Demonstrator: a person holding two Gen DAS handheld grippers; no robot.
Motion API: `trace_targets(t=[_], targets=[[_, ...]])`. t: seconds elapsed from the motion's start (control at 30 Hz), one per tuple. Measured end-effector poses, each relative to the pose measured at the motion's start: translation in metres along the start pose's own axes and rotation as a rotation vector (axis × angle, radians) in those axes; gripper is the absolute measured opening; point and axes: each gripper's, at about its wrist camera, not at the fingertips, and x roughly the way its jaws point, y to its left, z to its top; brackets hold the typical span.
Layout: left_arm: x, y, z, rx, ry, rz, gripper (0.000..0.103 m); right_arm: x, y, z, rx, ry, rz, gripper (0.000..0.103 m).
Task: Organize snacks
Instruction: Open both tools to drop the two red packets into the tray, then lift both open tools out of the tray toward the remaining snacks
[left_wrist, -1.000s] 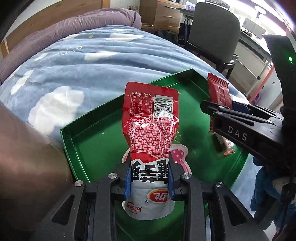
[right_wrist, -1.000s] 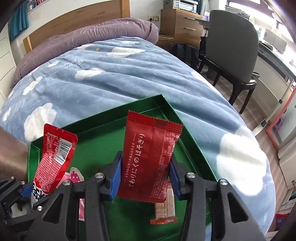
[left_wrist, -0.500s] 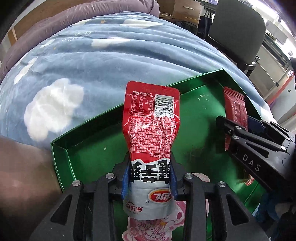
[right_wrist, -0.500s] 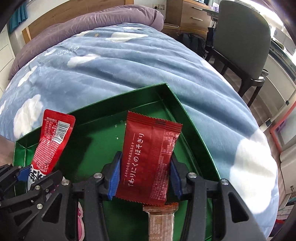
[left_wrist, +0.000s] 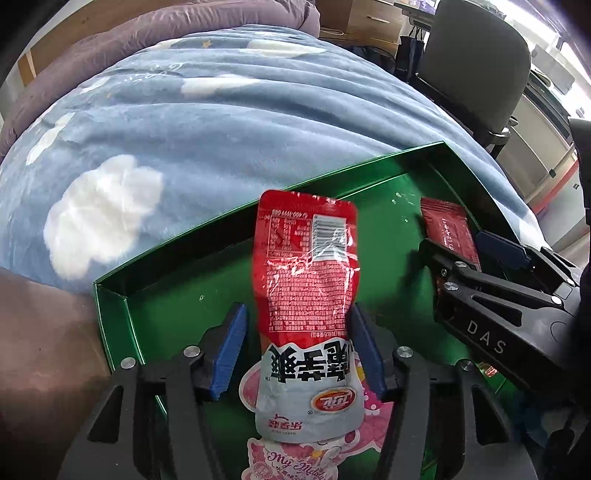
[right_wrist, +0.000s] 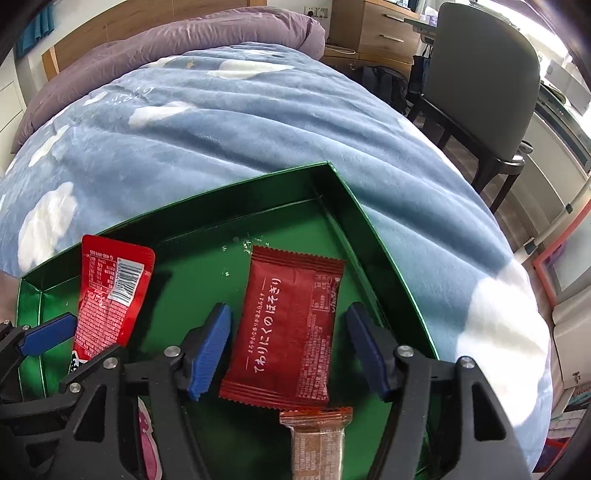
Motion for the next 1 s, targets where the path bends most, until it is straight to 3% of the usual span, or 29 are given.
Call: trace_targets(t=[0.37, 0.6, 1.0], targets=[[-0.019, -0.006, 0.000, 0.024, -0.013, -0.023, 0.054, -0.038, 0.003, -0.002, -0.056, -0.032, -0.063, 0.103], [-0.049, -0.017, -0.010, 0.093, -0.036, -0.058, 0.056, -0.085, -0.014, -0.021, 0.021, -0.077, -0.127, 0.103], [-0.120, -0.026, -0.030, 0.189, -0.077, -0.178, 0.061, -0.149, -0.025, -0.049, 0.126, -0.065, -0.195, 0.103]])
